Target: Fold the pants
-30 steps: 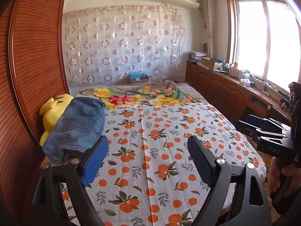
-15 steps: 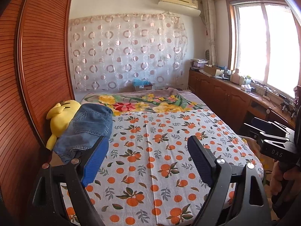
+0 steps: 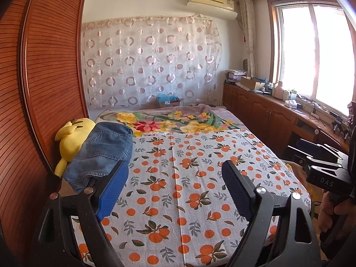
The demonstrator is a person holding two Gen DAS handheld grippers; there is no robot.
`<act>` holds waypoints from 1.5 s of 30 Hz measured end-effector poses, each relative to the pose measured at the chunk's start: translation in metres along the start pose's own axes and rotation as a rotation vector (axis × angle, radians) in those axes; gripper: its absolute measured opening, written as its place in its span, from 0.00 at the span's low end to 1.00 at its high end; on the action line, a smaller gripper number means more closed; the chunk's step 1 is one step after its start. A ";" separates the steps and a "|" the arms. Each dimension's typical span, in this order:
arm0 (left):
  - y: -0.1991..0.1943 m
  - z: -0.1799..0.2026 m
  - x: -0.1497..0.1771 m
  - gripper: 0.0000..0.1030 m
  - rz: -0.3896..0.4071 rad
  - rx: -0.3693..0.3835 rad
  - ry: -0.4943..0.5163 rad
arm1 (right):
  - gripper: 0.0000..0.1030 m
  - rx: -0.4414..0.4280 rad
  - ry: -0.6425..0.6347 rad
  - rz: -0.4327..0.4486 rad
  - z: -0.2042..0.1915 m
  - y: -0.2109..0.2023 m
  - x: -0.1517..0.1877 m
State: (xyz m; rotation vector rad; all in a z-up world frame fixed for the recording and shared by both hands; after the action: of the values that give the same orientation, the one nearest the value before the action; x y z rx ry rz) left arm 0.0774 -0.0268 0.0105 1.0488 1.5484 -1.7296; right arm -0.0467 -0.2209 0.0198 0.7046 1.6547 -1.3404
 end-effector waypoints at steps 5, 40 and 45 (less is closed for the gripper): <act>0.000 0.000 0.000 0.84 0.000 -0.001 -0.001 | 0.68 0.002 -0.002 0.003 -0.001 -0.001 0.001; 0.000 0.002 0.001 0.84 0.000 0.000 0.000 | 0.68 0.007 0.008 0.009 -0.009 0.000 0.004; 0.000 0.001 0.001 0.84 0.000 0.000 0.000 | 0.68 0.008 0.008 0.009 -0.010 0.000 0.004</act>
State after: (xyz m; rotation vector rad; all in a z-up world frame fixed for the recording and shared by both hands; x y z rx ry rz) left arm 0.0764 -0.0281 0.0096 1.0491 1.5488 -1.7297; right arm -0.0510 -0.2120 0.0161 0.7221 1.6517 -1.3399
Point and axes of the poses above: each gripper's, at about its wrist camera, not at the fingertips, and y roughly the way its jaws point, z to its right, x to its underside, the point moved 3 cm from there along y, roughly the way its jaws point, and after that the axes turned 6 degrees about -z, right-handed, at the moved point
